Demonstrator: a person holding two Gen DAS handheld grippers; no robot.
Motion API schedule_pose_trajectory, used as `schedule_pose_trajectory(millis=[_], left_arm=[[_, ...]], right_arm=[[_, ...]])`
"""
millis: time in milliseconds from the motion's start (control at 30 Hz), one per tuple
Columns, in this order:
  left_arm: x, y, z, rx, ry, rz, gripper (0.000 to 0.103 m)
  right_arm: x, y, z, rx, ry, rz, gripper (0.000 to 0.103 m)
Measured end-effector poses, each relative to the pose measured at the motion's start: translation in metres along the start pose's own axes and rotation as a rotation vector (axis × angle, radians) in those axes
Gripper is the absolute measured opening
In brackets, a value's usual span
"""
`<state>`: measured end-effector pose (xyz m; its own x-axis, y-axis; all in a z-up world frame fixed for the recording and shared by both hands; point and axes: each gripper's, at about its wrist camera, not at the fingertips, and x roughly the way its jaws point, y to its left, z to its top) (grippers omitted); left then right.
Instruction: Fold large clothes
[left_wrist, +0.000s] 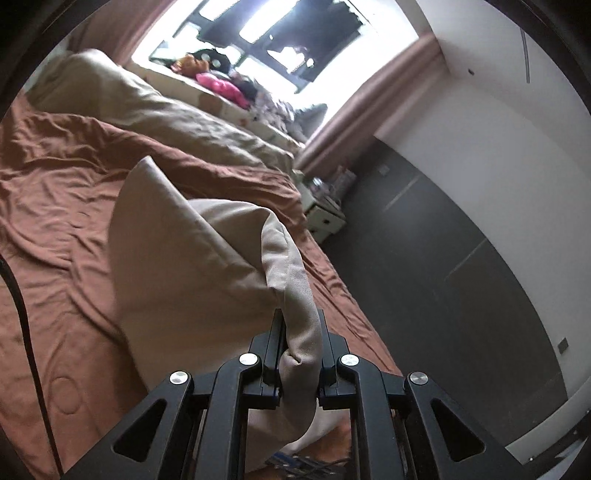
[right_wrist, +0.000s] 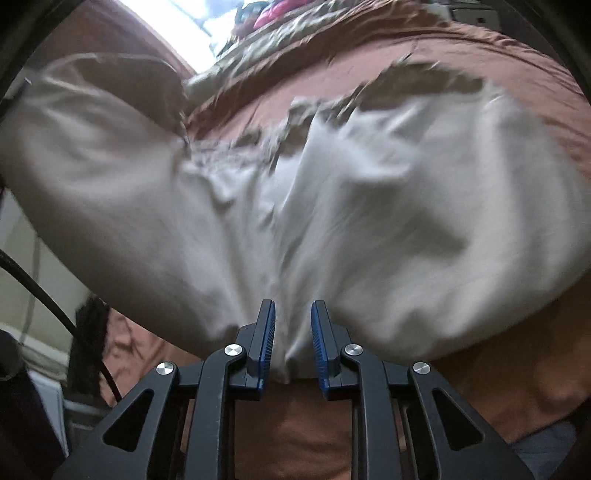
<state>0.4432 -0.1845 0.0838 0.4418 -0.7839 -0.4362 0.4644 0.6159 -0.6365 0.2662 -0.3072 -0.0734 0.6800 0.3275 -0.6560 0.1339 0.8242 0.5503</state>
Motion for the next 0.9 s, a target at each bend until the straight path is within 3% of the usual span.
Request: schedule_pose_trajectory(millis=[300,467,733,767,867,900], left_arm=[[0.105,-0.038,-0.003,0.013,0.148,-0.012,0.013],[0.156,-0.058,-0.010,0.013,0.211,-0.023,0.013],[0.199,-0.096,-0.047,0.052,0.317,-0.101,0.013],[0.205,-0.100,-0.054,0.065,0.348,-0.116,0.017],[0.220,-0.111,-0.083,0.118,0.485,-0.141,0.043],[0.220,-0.111,-0.088,0.120,0.500,-0.166,0.047]], right_arm=[[-0.085,-0.058,0.001,0.115,-0.161,-0.021,0.017],[-0.108,-0.088,-0.010,0.161,-0.190,-0.053,0.017],[-0.132,-0.113,-0.016,0.229,-0.218,-0.085,0.017],[-0.134,-0.116,-0.016,0.236,-0.221,-0.086,0.017],[-0.137,-0.125,-0.016,0.274,-0.223,-0.102,0.018],[-0.140,-0.128,-0.018,0.286,-0.225,-0.096,0.023]])
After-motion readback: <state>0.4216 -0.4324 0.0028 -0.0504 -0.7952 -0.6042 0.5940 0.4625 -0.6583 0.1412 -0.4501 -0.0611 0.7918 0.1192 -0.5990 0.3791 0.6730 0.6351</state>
